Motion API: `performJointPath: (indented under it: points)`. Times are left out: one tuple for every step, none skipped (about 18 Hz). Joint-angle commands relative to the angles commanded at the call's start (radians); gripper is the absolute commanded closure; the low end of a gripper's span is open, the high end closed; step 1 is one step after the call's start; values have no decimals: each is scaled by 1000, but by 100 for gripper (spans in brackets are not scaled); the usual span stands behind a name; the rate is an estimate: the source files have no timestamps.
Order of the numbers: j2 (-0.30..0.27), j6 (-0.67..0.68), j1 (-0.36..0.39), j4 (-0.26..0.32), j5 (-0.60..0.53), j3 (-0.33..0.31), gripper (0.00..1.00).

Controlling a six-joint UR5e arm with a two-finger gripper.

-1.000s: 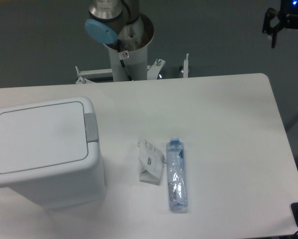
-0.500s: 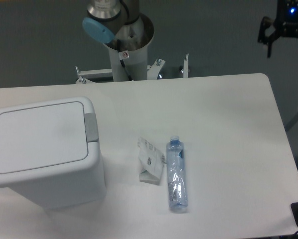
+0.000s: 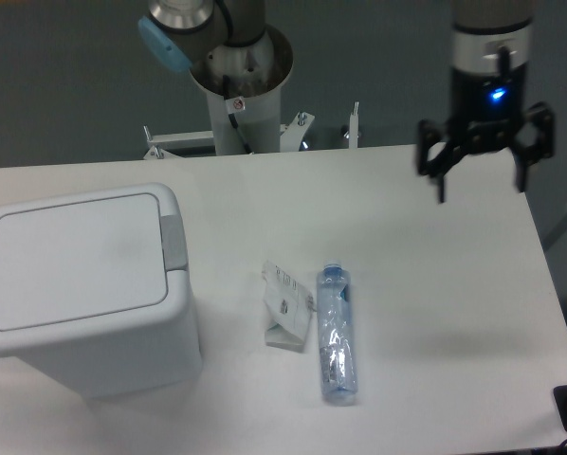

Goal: Open the trash can
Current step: 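Move the open gripper toward the hinged lid of the white trash can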

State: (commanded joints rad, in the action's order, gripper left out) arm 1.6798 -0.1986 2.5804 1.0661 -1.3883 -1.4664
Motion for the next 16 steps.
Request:
performJointPath:
  points:
    - [-14,57,-22,5,2,-3,0]
    - [-18,111,-48,6,0,-5,0]
    - [-26,158,-78,15,0,-9,0]
    - [-40,188,-110,28,2,-12,0]
    - [-43,200,-147,47,6,-21,0]
    - [-45,200,-176,64,23,-32,0]
    - [-43,203,-184,75,44,-43,0]
    - [-43,208,-186,83,73,-57,0]
    - [-42,212,-187,83,112,-69,0]
    - [-40,215,-187,84,141,-74,0]
    - [-37,215,-186,92,171,-77,0]
    - [-37,215,-183,106,201,-78,0]
    - [-38,215,-183,121,202,-80,0]
    - [-35,214,-183,126,202,-84,0]
    - [-35,214,-183,126,201,-94,0]
    - [-35,214,-183,123,206,-98,0]
